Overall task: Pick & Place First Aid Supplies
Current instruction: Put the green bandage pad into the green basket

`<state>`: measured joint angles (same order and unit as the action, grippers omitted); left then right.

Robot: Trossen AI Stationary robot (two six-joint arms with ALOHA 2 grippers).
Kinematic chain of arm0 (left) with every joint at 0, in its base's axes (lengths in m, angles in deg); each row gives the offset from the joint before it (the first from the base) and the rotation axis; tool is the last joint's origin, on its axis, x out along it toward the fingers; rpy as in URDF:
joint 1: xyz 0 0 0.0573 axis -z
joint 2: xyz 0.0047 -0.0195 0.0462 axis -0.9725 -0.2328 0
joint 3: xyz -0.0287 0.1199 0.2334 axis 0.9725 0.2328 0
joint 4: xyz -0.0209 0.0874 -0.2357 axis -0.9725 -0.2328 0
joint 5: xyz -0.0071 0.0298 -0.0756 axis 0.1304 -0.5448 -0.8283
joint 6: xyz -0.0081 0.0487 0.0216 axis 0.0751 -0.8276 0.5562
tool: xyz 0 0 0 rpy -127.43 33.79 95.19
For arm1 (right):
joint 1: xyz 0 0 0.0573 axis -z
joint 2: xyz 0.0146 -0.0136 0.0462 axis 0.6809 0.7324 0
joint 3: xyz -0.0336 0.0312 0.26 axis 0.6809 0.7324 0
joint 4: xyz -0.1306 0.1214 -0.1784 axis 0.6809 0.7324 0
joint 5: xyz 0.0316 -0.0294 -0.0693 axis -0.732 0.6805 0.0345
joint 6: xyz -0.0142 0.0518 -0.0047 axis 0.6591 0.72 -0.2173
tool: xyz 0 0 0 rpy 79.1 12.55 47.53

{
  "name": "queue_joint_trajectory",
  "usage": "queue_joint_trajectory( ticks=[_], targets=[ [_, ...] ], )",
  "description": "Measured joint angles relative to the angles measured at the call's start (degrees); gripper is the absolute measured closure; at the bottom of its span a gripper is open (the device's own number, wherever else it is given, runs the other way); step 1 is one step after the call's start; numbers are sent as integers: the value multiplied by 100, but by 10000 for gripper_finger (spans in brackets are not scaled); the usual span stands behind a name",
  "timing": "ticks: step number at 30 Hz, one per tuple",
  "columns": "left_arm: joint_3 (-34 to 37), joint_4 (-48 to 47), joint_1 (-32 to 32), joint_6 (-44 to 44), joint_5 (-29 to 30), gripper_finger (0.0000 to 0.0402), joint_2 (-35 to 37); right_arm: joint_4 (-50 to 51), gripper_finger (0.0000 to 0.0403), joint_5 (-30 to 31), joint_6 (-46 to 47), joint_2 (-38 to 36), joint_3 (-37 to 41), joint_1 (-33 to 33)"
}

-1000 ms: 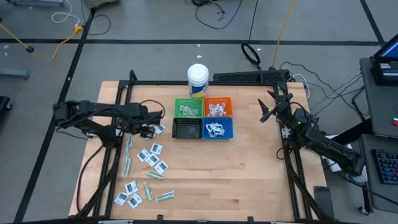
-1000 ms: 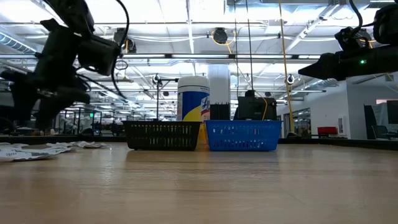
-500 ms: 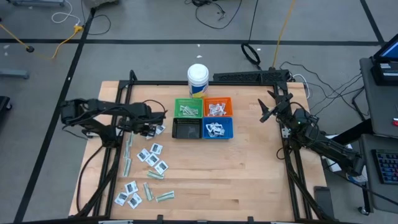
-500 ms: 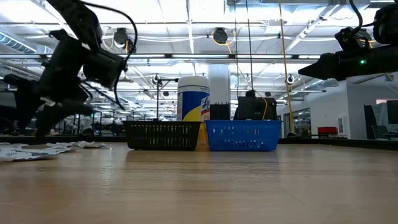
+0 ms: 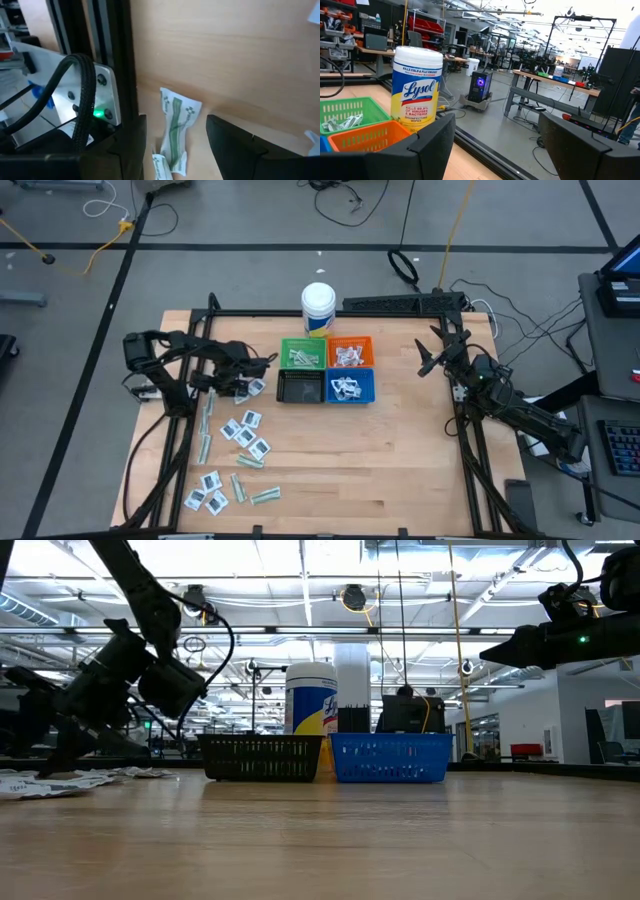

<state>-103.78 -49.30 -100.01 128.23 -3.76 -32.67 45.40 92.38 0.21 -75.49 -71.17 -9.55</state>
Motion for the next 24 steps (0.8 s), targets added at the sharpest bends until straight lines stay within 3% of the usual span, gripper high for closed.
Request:
queue_joint_trajectory(
  ticks=[11, 18, 24],
  targets=[
    [30, 16, -96, 456, 446, 190, -9, 0, 124, -2, 0, 0, 0, 0],
    [30, 22, -50, 351, 420, 193, -9, 2, 124, 0, 0, 1, 0, 2],
    [32, 69, 37, 281, 331, 245, -9, 0, 124, -2, 0, 2, 0, 2]
  ],
)
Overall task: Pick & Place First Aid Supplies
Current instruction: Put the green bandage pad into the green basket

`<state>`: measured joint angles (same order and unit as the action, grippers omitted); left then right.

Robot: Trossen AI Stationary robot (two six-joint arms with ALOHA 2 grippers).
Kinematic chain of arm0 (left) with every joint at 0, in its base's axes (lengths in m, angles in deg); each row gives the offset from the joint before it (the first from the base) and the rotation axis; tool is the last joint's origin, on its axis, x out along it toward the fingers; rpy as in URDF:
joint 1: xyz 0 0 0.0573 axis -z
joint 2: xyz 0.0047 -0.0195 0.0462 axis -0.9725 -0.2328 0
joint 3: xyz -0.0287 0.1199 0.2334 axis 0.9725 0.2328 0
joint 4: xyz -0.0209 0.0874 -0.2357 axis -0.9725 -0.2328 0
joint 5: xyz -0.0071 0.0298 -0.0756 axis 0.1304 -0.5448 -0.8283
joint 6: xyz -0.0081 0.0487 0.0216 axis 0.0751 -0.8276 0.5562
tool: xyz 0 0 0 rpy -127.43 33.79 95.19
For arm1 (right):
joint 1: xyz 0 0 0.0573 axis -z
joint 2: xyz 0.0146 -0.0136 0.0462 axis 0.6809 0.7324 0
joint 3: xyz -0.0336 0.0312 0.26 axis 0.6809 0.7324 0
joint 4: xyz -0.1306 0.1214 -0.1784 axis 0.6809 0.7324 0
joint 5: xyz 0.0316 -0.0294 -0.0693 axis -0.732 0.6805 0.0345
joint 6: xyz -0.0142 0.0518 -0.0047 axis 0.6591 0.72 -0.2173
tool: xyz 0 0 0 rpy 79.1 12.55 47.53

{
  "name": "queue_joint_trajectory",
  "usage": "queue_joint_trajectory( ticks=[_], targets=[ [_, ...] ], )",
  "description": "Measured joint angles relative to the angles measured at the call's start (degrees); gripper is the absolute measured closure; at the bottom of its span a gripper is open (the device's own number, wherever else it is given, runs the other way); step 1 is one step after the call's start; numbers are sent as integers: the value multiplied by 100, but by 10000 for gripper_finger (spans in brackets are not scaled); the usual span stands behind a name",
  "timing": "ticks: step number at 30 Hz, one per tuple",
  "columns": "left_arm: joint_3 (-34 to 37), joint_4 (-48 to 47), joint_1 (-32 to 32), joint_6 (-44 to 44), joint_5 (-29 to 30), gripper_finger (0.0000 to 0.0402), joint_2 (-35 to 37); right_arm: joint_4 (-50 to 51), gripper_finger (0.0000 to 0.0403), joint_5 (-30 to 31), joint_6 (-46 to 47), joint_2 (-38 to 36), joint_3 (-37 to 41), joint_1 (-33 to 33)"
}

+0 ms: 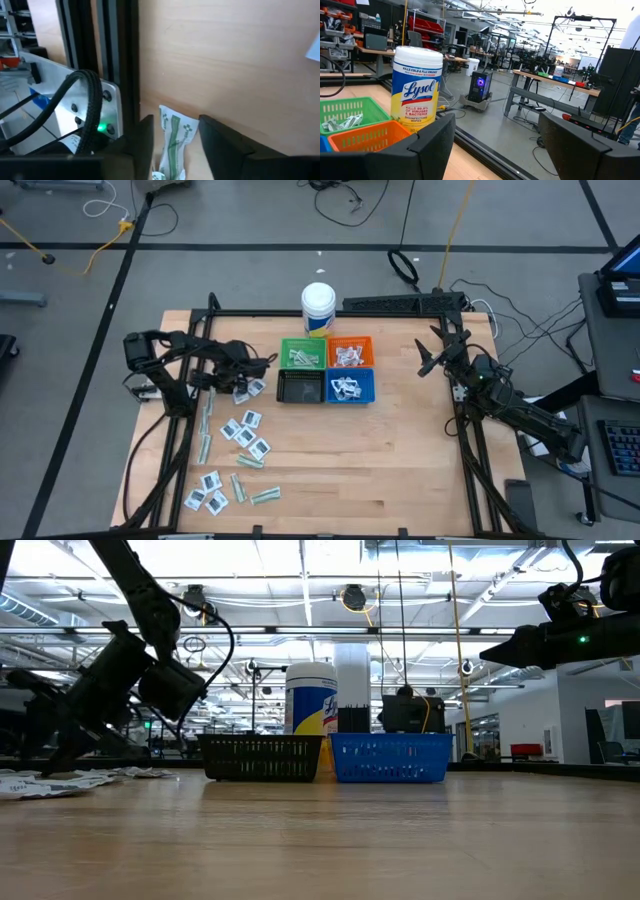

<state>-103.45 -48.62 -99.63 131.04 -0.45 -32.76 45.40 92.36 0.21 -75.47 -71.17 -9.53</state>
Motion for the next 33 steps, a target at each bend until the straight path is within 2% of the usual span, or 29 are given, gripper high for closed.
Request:
queue_joint_trajectory(
  ticks=[8, 10, 12, 16, 21, 29, 33],
  targets=[
    [0, 104, 115, -77, -103, 355, 0, 0, 124, 1, 0, 0, -1, -1],
    [34, 368, 142, -222, -214, 383, 0, 0, 124, 0, 0, 0, -2, 0],
    [119, 812, 182, -340, -274, 395, 9, 0, 124, 1, 0, 0, 0, -2],
    [150, 920, 255, -263, -278, 391, 18, 0, 124, 1, 0, -1, 0, -1],
    [41, 367, 208, -13, -280, 395, 107, 1, 124, 1, 0, -1, -1, -2],
    [26, 373, 191, 26, -907, 351, 201, -4, 124, 2, 0, -1, -1, 0],
    [26, 350, 197, 97, -1119, 313, 201, -2, 124, 2, 0, 0, 0, -2]
  ],
)
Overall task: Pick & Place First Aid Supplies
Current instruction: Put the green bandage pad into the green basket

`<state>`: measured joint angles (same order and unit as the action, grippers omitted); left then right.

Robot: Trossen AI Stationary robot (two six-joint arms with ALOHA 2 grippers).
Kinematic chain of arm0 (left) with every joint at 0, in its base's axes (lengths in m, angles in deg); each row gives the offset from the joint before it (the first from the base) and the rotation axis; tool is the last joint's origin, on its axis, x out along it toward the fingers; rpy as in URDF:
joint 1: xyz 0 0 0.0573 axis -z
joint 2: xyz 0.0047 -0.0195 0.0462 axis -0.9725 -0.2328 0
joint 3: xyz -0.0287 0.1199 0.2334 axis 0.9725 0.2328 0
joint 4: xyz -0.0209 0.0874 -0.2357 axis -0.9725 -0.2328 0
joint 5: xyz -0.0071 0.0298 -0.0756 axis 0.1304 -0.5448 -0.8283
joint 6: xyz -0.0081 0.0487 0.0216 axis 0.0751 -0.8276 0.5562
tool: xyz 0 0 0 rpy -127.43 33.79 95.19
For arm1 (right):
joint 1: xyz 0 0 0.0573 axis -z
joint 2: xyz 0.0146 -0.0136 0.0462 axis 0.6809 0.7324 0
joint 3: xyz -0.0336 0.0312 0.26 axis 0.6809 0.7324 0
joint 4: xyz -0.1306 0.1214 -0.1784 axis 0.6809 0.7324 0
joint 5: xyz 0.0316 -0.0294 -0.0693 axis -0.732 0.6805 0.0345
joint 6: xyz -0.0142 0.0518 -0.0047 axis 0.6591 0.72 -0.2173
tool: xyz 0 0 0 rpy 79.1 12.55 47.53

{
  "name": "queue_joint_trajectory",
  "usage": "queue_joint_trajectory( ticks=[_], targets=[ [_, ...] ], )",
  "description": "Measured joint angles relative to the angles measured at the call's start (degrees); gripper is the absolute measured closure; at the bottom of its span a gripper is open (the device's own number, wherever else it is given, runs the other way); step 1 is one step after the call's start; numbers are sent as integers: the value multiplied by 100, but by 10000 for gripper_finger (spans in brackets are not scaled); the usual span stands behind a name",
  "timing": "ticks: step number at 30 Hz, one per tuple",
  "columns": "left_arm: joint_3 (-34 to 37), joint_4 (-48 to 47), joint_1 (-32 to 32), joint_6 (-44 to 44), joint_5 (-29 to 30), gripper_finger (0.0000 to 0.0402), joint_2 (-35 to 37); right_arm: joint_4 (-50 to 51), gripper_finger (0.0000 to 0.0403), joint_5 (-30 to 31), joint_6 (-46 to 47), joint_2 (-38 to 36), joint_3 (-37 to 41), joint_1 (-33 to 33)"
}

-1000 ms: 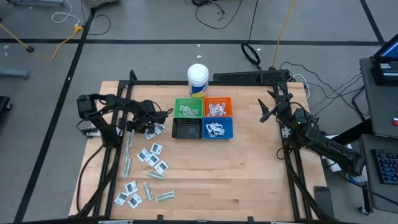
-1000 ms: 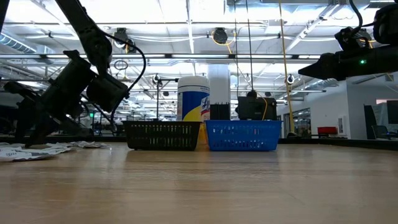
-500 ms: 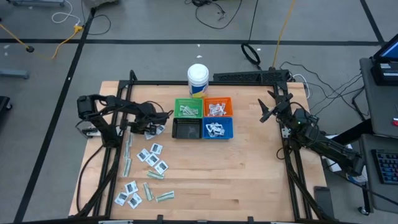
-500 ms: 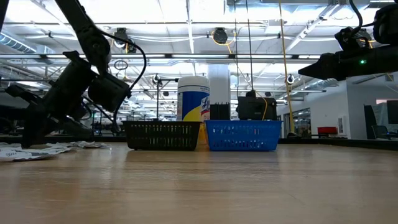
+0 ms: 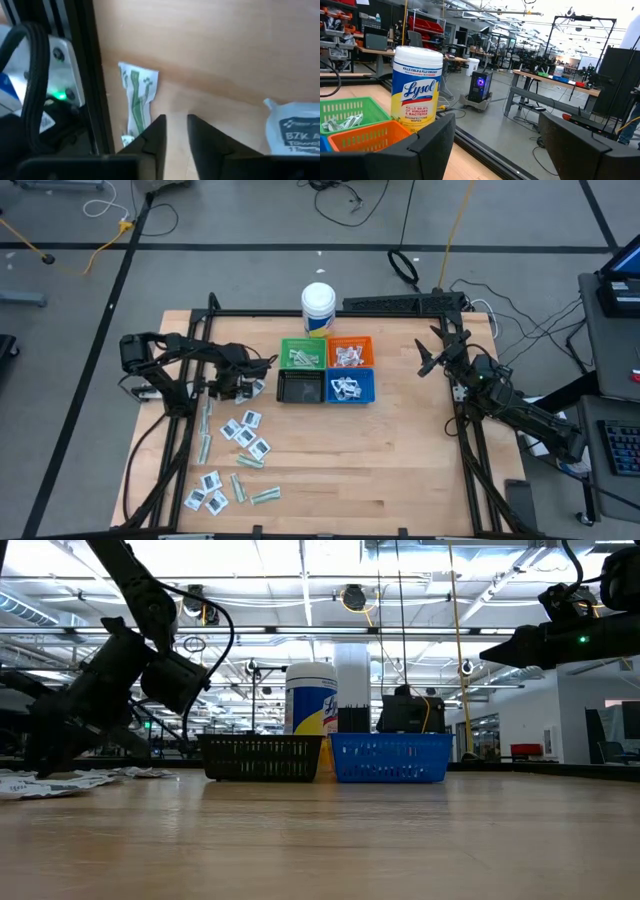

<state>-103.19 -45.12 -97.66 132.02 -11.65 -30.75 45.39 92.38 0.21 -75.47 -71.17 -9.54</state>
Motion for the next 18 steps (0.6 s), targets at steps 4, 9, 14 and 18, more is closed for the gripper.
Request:
queue_joint_trajectory(
  ticks=[4, 9, 14, 18],
  targets=[
    [0, -164, 0, 337, -107, 258, 2, 2, 124, -1, 0, 0, 0, 0],
    [-4, -292, 0, 872, -34, 203, 3, 2, 124, -1, 0, 0, 0, 0],
    [-7, -291, -91, 1351, 290, 178, 4, 2, 124, -2, 0, -2, 0, 0],
    [-7, -291, -155, 1514, 523, 175, 4, 2, 124, 0, 0, -1, -1, 0]
  ],
)
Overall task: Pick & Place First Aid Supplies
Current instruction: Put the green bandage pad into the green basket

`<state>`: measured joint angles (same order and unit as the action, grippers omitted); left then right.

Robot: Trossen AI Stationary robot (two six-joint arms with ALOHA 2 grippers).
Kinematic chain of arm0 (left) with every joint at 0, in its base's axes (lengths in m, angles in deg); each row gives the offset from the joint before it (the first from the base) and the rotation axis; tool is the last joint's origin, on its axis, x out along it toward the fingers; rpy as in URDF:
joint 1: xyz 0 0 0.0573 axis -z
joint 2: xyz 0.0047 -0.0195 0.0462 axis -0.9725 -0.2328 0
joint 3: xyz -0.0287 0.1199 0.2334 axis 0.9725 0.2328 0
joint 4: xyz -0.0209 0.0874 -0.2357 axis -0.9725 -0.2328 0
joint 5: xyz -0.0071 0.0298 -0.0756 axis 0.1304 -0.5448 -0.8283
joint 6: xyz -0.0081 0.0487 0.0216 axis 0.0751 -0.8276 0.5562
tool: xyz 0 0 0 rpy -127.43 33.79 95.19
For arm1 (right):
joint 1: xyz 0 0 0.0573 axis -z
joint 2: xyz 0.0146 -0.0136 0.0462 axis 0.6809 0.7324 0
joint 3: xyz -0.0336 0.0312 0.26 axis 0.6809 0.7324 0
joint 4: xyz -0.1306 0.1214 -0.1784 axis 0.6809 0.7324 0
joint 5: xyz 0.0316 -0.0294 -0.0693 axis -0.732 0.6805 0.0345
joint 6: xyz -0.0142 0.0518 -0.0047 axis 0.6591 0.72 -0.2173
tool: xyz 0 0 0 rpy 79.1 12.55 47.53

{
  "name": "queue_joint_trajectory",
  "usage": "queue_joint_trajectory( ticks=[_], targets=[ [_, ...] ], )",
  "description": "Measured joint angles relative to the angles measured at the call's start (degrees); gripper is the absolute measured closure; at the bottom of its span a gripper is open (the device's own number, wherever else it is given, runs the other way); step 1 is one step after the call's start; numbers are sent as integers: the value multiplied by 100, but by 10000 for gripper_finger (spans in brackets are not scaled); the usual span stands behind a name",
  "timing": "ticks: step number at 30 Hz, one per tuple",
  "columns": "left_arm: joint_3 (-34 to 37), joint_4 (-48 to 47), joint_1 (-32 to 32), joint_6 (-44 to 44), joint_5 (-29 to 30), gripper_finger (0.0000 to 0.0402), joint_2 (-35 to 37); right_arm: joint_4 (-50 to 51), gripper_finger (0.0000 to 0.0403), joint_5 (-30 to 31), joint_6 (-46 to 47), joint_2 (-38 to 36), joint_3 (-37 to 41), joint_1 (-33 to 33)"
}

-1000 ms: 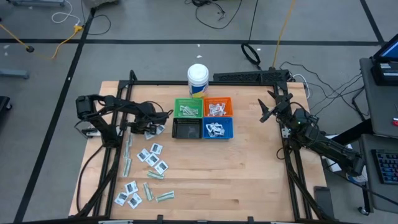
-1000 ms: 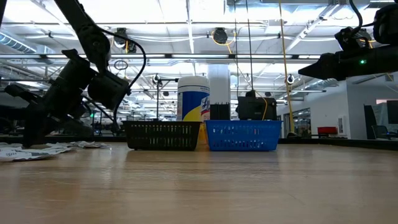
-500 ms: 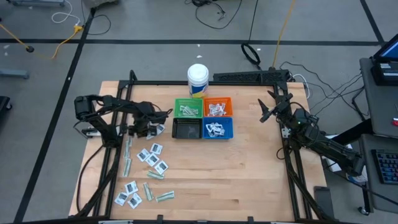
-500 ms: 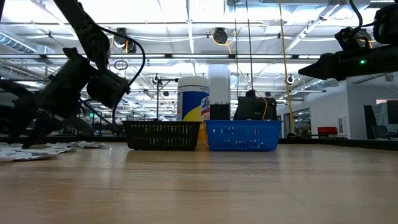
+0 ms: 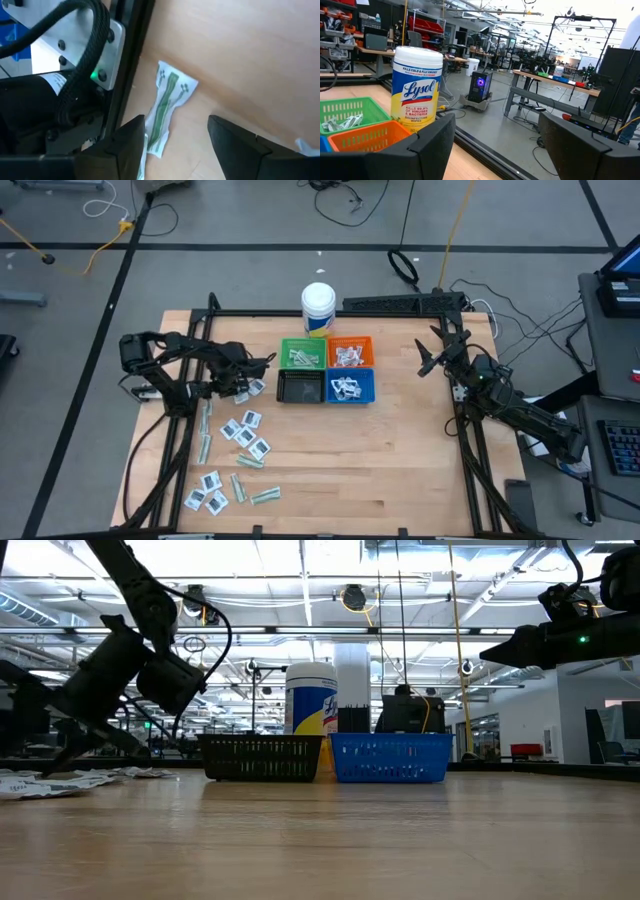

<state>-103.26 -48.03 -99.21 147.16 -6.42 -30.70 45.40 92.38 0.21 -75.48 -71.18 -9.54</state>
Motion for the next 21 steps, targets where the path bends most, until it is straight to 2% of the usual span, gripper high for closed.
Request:
queue_joint_trajectory(
  ticks=[8, 16, 21],
  targets=[
    [2, 4, -48, 668, 596, 174, -1, 0, 124, -1, 0, 1, 0, 0],
    [-90, -58, -50, 978, 612, 175, -2, 0, 124, -1, 0, 0, 0, -1],
    [-149, -113, -39, 720, 543, 210, -2, 0, 124, 0, 0, 1, 1, 1]
  ],
)
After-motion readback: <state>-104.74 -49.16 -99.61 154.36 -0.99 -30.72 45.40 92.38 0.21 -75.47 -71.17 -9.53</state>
